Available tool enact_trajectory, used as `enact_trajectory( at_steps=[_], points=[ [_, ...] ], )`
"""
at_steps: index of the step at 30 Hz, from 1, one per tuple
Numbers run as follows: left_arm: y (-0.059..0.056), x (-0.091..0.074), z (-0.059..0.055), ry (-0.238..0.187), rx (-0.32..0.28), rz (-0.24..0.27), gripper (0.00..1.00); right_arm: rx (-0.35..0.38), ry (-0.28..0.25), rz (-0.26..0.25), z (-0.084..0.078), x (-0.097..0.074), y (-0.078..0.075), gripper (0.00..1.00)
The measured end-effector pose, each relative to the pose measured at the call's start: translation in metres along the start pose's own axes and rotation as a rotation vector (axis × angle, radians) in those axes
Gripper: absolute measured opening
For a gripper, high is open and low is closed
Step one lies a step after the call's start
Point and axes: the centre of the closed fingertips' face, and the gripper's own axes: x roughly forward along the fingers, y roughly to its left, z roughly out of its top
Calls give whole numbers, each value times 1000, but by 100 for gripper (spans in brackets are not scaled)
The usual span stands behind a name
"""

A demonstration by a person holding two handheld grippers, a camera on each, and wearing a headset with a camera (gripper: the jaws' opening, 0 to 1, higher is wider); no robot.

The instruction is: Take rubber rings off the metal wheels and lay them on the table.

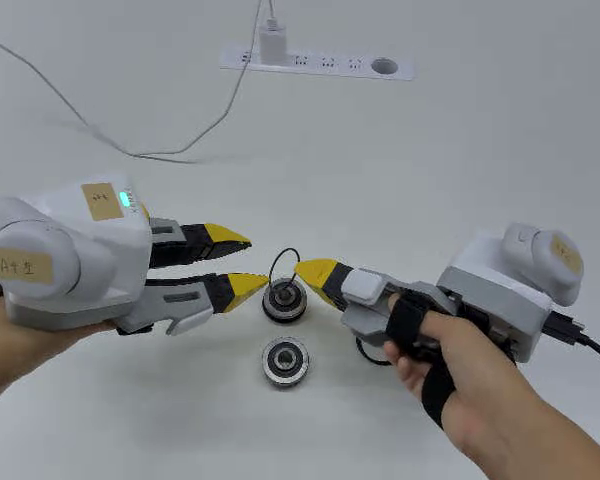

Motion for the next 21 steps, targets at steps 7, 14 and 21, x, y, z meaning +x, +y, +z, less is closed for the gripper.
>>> enact_trajectory(
  at_steps=[7, 14, 21],
  points=[
    [-3, 1, 2, -6, -5, -3, 27, 20, -32, -49, 0, -36, -21, 1],
    [-10, 4, 9, -21, -12, -11, 27, 57, -58, -98, -2, -60, -45, 1],
    [-13, 3, 7, -12, -10, -21, 28, 67, -73, -141, -2, -70, -59, 1]
  ],
)
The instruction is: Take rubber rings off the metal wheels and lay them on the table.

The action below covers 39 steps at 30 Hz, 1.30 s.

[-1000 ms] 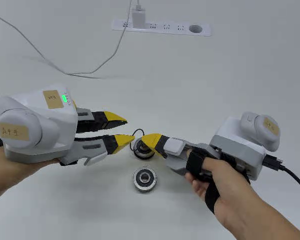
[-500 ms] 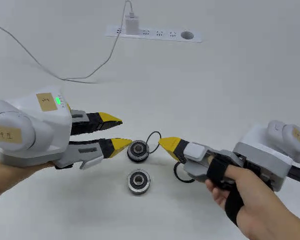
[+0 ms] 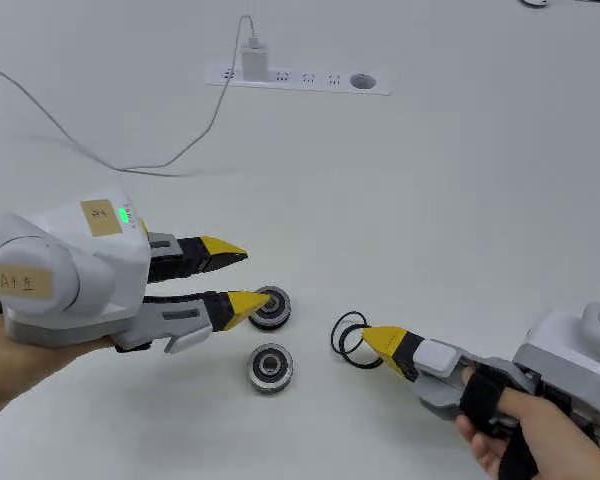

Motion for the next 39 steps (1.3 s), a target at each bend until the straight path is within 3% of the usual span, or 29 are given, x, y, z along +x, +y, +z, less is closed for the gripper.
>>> enact_trajectory(
  at_steps=[9, 14, 24, 30, 32, 39],
  points=[
    [-2, -1, 1, 1, 0, 1, 28, -8, -19, -39, 6, -6, -8, 1],
    [-3, 1, 2, 3, 2, -4, 28, -4, -19, -95, 7, -10, -20, 2],
    [-5, 1, 1, 10, 5, -8, 28, -94, -30, -146, 12, -13, -21, 8],
    [-5, 2, 2, 9, 5, -9, 28, -255, -3, -186, 10, -16, -21, 11],
    [-6, 2, 2, 10, 7, -9, 28, -278, 2, -194, 9, -17, -21, 13],
    [-6, 2, 1, 15, 10, -13, 28, -285, -22, -184, 13, -20, -15, 14]
  ],
)
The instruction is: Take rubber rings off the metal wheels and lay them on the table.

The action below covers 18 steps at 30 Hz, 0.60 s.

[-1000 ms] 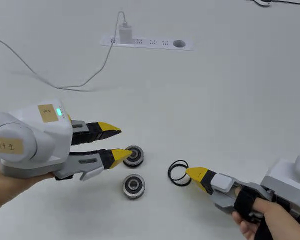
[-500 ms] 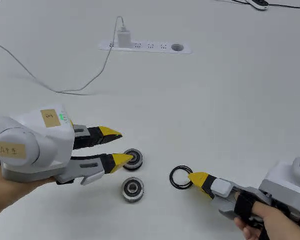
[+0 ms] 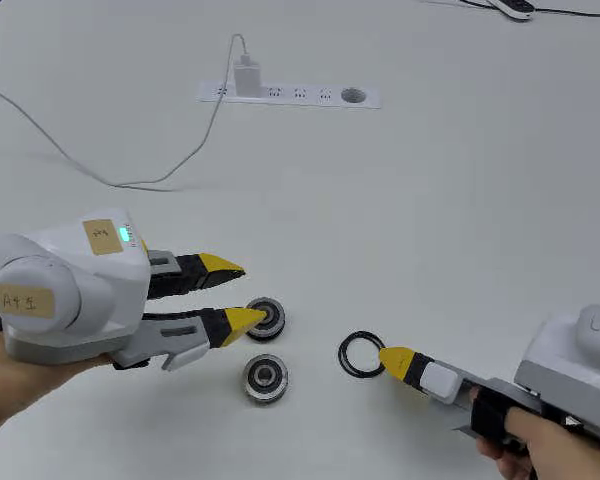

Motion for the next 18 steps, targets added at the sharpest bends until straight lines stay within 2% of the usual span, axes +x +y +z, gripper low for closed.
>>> enact_trajectory(
  at_steps=[5, 9, 18],
  points=[
    [1, 2, -3, 8, -3, -4, 28, 8, -43, 59, 11, 2, 14, 18],
    [2, 4, -7, 15, -13, 0, 28, 18, -76, 142, 17, 6, 30, 23],
    [1, 7, -17, 34, -34, -13, 29, 32, -69, 248, 11, 22, 56, 40]
  ],
)
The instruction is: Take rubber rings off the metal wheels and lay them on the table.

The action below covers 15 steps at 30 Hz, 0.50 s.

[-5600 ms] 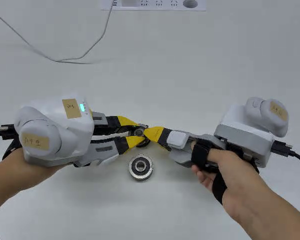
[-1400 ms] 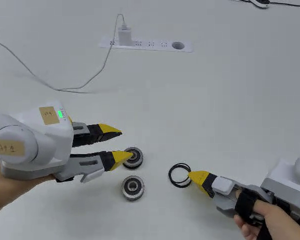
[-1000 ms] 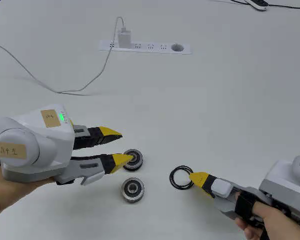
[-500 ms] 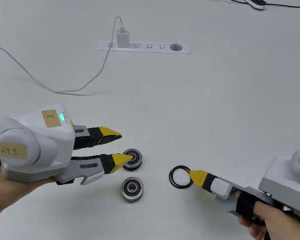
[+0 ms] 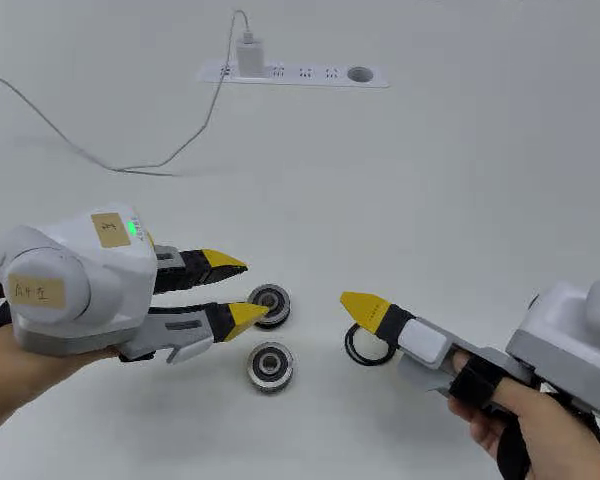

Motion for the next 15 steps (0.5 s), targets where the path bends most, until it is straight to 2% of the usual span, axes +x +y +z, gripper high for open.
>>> enact_trajectory(
  at_steps=[6, 15],
  points=[
    [2, 7, -8, 30, 6, -5, 29, -6, 26, 66, -7, 21, 17, 51],
    [0, 19, -10, 40, 8, -25, 28, -26, 77, 98, -16, 36, 24, 52]
  ],
)
